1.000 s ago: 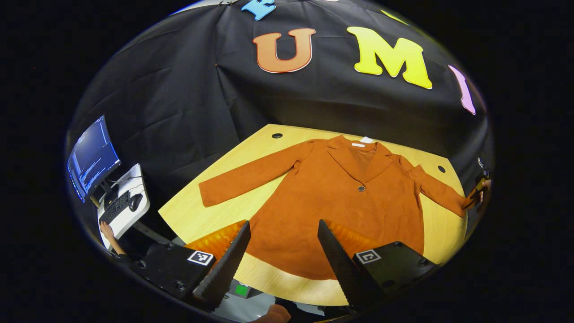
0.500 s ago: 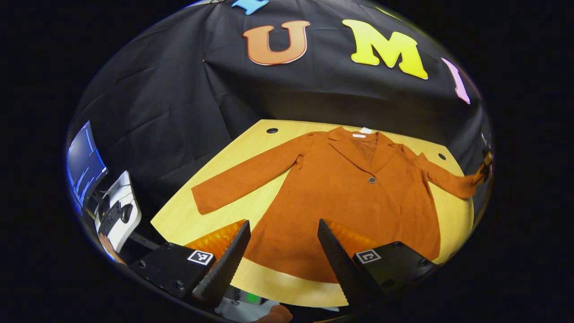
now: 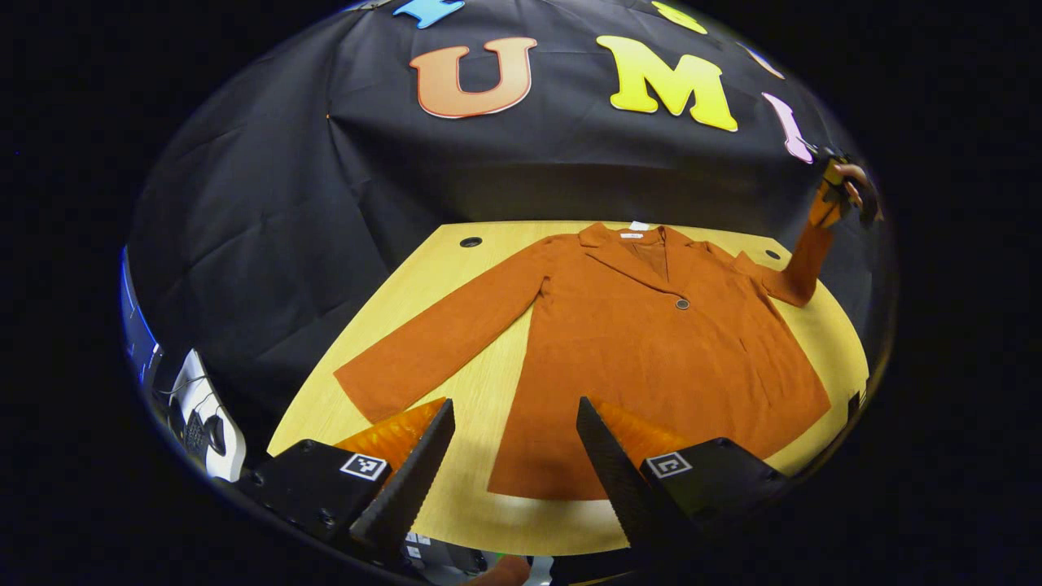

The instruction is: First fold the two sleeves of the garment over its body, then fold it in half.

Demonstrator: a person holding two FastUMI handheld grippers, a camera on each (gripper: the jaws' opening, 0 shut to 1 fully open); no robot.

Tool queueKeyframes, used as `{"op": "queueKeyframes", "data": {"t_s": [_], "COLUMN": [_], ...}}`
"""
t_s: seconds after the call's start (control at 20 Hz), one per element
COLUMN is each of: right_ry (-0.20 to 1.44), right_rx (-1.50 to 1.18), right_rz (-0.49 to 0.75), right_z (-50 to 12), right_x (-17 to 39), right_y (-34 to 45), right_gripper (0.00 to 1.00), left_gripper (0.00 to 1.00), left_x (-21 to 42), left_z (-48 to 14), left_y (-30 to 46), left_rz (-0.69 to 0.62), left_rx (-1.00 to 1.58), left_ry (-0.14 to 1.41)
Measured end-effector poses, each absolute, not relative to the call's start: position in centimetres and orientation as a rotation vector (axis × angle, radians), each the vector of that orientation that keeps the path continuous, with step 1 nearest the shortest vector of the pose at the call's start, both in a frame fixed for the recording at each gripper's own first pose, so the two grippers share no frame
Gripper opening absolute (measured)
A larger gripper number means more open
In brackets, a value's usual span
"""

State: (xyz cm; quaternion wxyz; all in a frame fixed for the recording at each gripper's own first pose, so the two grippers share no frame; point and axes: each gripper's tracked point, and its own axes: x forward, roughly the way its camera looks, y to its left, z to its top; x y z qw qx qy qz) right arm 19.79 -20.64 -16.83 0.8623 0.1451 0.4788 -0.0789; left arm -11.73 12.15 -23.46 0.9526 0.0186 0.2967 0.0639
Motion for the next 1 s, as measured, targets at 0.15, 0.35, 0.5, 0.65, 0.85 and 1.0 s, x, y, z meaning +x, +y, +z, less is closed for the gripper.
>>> {"op": "queueKeyframes", "data": {"t_s": [0.15,0.35,0.5,0.65,0.85,1.0], "right_ry": [0.991,1.014,1.027,1.031,1.066,1.091], "right_rx": [0.278,0.180,0.132,0.139,0.123,0.129], "right_rz": [-0.033,0.089,0.182,0.273,0.278,0.272], "right_z": [-15.9,-16.6,-17.7,-19.4,-24.1,-26.6], "right_x": [22.0,22.8,23.0,22.6,23.5,24.0], "right_y": [-9.5,2.6,11.1,18.3,23.9,26.1], "right_gripper": [0.00,0.00,0.00,0.00,0.00,0.00], "left_gripper": [0.99,0.99,0.99,0.99,0.99,0.99], "left_x": [-12.7,-14.1,-15.0,-15.2,-15.7,-16.4], "left_z": [-23.9,-24.4,-25.2,-24.3,-24.4,-24.5], "left_y": [14.9,18.5,20.2,21.7,22.9,23.4], "left_rz": [0.145,0.186,0.215,0.249,0.278,0.299], "left_rx": [-0.019,-0.074,-0.137,-0.148,-0.169,-0.167], "left_ry": [0.603,0.606,0.622,0.599,0.592,0.606]}}
